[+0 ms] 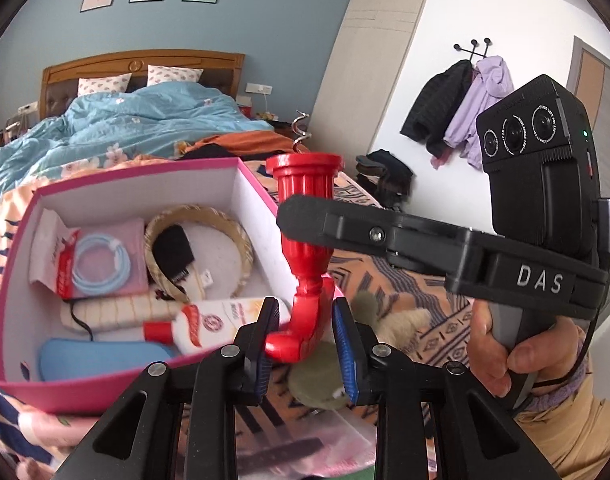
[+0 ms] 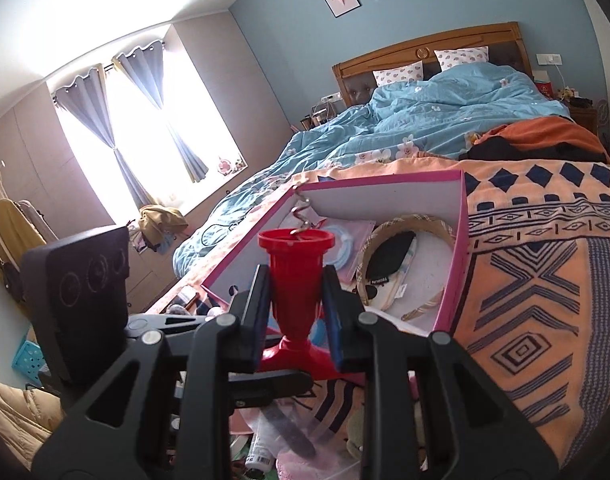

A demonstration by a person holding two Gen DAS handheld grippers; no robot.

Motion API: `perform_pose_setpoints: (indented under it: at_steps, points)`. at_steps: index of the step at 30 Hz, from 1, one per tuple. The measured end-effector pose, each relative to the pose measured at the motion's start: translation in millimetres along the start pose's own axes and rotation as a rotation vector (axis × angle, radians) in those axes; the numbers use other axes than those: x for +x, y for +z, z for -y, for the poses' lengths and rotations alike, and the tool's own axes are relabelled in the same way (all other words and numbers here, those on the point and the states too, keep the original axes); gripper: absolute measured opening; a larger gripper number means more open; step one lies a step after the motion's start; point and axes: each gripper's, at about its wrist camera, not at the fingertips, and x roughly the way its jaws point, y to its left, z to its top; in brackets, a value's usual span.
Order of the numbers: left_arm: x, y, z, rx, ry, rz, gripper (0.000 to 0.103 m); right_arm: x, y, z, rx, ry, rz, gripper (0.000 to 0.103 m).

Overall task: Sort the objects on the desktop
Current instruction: 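Lift the red stand with the right gripper and carry it toward the pink box, then lower the red stand into the pink box and open the right gripper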

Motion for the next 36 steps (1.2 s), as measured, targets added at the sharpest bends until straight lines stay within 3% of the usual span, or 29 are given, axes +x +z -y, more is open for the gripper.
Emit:
perform_pose_setpoints:
  at_steps: [36]
  points:
    - [38,28,-36,-0.033,0.065,-0.083,0.021,47,26,26,0.034,-0.038,-0.059,0.027]
